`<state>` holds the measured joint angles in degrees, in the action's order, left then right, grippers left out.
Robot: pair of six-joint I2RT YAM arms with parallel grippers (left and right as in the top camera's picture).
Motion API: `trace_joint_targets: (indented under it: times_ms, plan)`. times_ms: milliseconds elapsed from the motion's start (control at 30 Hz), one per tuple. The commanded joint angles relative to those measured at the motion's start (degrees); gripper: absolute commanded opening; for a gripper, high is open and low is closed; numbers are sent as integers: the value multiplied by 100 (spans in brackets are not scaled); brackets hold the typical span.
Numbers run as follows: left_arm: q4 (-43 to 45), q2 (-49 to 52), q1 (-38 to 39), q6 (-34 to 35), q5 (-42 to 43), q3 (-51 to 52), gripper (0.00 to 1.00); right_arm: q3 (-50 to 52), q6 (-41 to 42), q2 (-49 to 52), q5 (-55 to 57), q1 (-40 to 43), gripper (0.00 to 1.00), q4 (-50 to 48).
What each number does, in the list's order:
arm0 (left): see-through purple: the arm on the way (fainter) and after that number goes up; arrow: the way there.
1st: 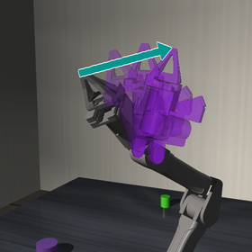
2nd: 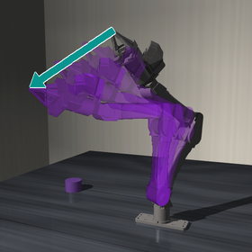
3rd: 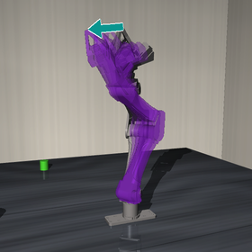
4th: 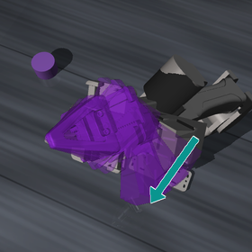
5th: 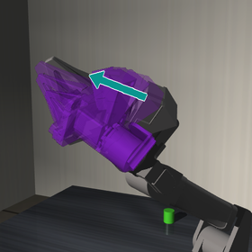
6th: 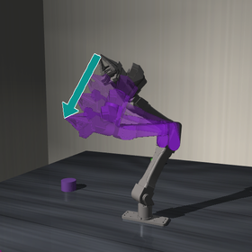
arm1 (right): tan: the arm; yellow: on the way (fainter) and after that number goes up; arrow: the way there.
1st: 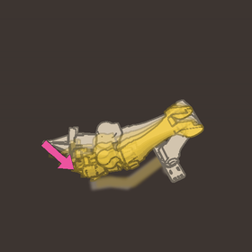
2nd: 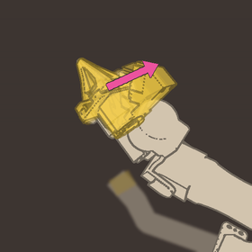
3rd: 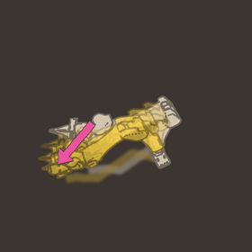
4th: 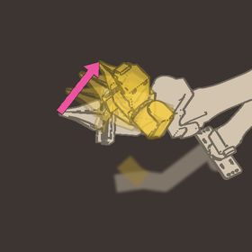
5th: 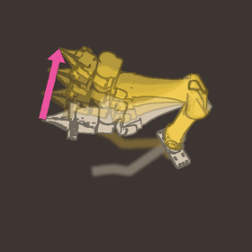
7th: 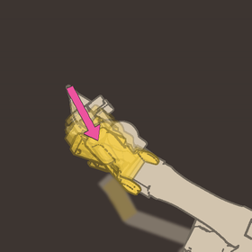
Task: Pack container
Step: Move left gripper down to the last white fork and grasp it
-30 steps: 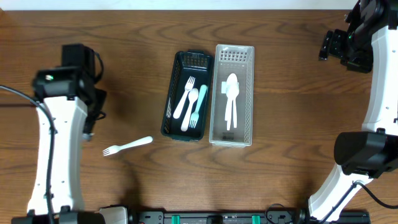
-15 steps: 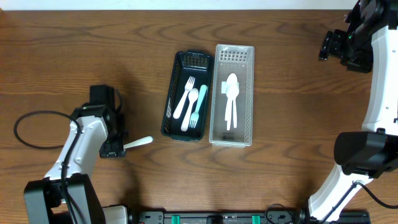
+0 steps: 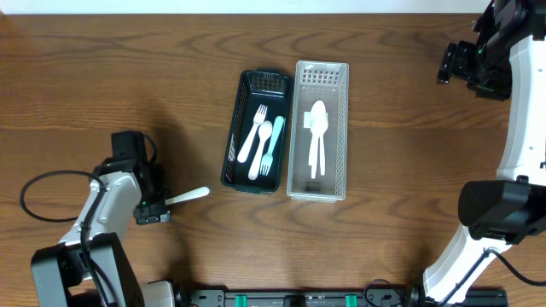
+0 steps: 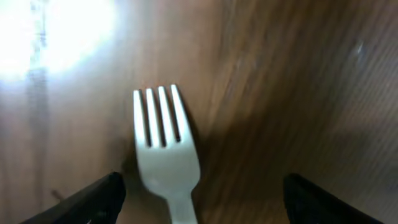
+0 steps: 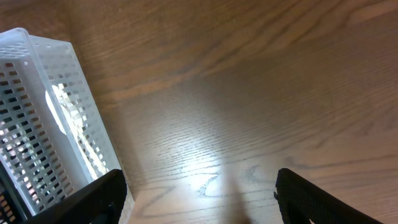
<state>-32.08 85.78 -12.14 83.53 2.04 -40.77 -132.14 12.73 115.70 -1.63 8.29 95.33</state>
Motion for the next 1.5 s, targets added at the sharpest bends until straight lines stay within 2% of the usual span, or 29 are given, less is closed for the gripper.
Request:
trace_joint_targets:
  times_ms: [0, 200, 367, 633, 900, 1267, 1300, 1467]
  plan:
    - [120, 7, -50, -162, 168, 103, 83, 26, -85, -17, 33, -2, 80, 22]
    - [157, 7, -181, -190, 166, 109, 83, 26, -87, -17, 35, -2, 80, 57]
    - [153, 7, -431, -446, 210, 114, 80, 26, -85, -20, 35, 0, 80, 70]
    - [109, 46, -483, -444, 227, 122, 75, 26, -83, -17, 33, -2, 79, 70]
    - [-7, 612, -483, -444, 651, 125, 72, 26, -83, -17, 33, -2, 79, 92]
    - [-17, 951, -483, -442, 649, 125, 72, 26, -79, -20, 33, -2, 79, 142]
    - [-15, 951, -483, -442, 649, 125, 71, 26, -81, -17, 33, -2, 79, 140]
    - [-50, 951, -483, -439, 656, 125, 54, 26, -81, -17, 33, -2, 79, 140]
